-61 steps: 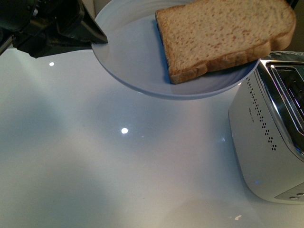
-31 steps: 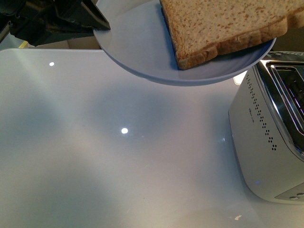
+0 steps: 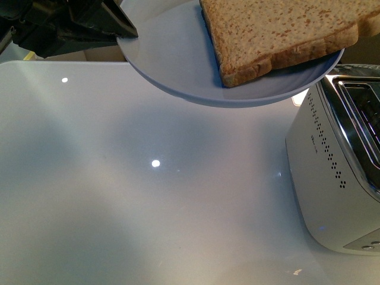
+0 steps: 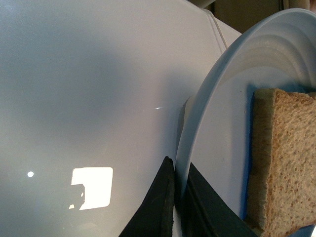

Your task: Left arm holds plate, right arm toasts bread

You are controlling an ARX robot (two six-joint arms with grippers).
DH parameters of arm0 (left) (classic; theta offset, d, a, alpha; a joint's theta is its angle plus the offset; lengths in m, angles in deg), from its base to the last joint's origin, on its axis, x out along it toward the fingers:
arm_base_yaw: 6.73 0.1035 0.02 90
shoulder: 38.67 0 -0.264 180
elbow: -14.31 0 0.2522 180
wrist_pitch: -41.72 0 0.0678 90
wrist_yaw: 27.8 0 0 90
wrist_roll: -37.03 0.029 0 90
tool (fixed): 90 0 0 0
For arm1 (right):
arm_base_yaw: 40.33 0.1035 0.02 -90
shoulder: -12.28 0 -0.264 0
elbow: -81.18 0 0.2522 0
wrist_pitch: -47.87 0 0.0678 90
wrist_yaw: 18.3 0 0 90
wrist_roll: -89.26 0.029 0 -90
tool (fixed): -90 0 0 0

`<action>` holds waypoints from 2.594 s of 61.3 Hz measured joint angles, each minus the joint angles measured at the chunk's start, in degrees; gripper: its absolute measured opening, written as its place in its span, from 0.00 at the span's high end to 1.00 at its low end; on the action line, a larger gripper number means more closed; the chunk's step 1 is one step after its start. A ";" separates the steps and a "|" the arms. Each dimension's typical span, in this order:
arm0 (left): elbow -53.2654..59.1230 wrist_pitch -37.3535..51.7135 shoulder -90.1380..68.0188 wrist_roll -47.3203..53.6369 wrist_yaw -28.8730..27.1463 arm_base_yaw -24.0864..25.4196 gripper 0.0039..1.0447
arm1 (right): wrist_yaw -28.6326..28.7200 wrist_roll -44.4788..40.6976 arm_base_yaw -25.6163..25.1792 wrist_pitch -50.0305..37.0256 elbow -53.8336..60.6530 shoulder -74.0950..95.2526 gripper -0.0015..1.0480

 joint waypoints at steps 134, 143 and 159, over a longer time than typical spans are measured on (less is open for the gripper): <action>0.04 0.02 0.02 -0.22 0.13 -0.04 0.97 | 14.01 48.11 8.09 -50.23 -17.68 52.59 0.97; 0.04 0.02 0.02 -0.24 0.13 -0.04 0.97 | 13.18 45.44 4.46 -43.80 -19.52 44.28 0.97; 0.04 0.02 0.02 -0.24 0.13 -0.04 0.97 | 10.32 32.48 -3.69 -31.54 -20.31 33.70 0.97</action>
